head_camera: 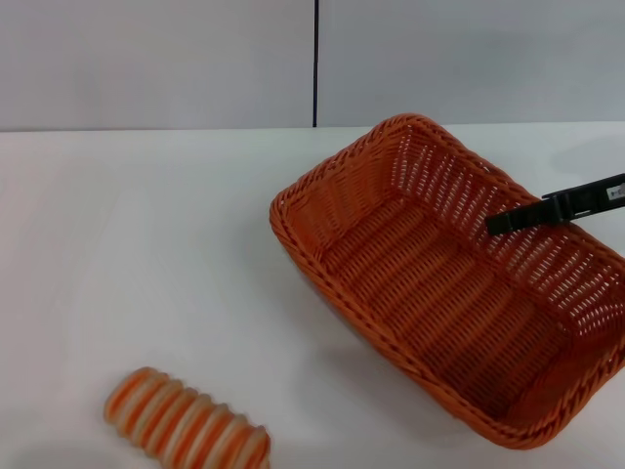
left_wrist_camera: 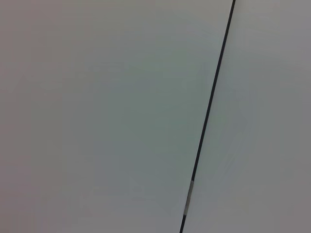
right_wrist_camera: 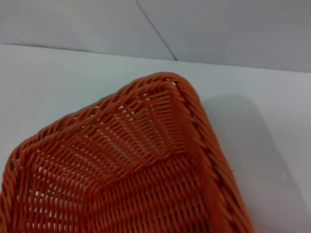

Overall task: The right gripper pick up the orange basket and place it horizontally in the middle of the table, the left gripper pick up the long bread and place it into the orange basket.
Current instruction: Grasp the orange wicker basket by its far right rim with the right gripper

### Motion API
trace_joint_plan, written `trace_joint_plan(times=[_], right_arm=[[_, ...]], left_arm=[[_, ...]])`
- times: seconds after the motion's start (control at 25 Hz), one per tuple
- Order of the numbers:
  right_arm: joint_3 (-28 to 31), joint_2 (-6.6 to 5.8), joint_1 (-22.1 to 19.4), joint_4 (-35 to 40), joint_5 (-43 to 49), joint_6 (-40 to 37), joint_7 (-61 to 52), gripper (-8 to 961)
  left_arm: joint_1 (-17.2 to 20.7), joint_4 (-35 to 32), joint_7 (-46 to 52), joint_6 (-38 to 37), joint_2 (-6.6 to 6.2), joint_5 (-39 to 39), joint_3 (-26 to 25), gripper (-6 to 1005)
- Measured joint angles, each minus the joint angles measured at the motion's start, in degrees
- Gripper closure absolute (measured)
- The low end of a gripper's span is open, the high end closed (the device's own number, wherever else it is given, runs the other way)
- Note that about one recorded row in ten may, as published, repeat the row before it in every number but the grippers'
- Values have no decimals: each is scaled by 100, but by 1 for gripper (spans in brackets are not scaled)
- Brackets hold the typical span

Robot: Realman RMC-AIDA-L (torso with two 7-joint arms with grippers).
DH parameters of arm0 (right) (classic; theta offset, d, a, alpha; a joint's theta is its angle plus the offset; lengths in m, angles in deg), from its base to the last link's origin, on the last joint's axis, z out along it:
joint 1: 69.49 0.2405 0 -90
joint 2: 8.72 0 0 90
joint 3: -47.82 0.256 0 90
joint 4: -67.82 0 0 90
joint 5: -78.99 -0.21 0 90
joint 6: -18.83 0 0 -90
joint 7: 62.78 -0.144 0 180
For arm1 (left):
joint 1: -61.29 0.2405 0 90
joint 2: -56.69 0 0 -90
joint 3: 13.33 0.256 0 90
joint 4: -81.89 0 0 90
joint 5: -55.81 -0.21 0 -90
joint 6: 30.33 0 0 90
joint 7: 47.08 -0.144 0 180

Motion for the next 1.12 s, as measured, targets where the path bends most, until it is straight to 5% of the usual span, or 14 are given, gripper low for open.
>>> trace_joint_plan(times=[0.16, 0.48, 0.68, 0.88, 1.12], right_arm=[[-5, 15, -31, 37, 4, -48, -4, 310], [-10, 31, 32, 18, 6, -108, 114, 480], [-79, 38, 164, 40, -18, -44, 403, 719], [-272, 10, 370, 65, -19, 35, 793, 805], [-508, -21, 629, 195, -25, 253, 1331, 799]], left_arm=[[0, 0, 0, 0, 1, -1, -19, 218], [-14, 0, 0, 0, -7, 15, -18, 218], [-39, -10, 0, 0, -23, 17, -18, 219], [-53, -36, 0, 1, -31, 18, -18, 219], [-35, -52, 0, 1, -34, 18, -18, 219]])
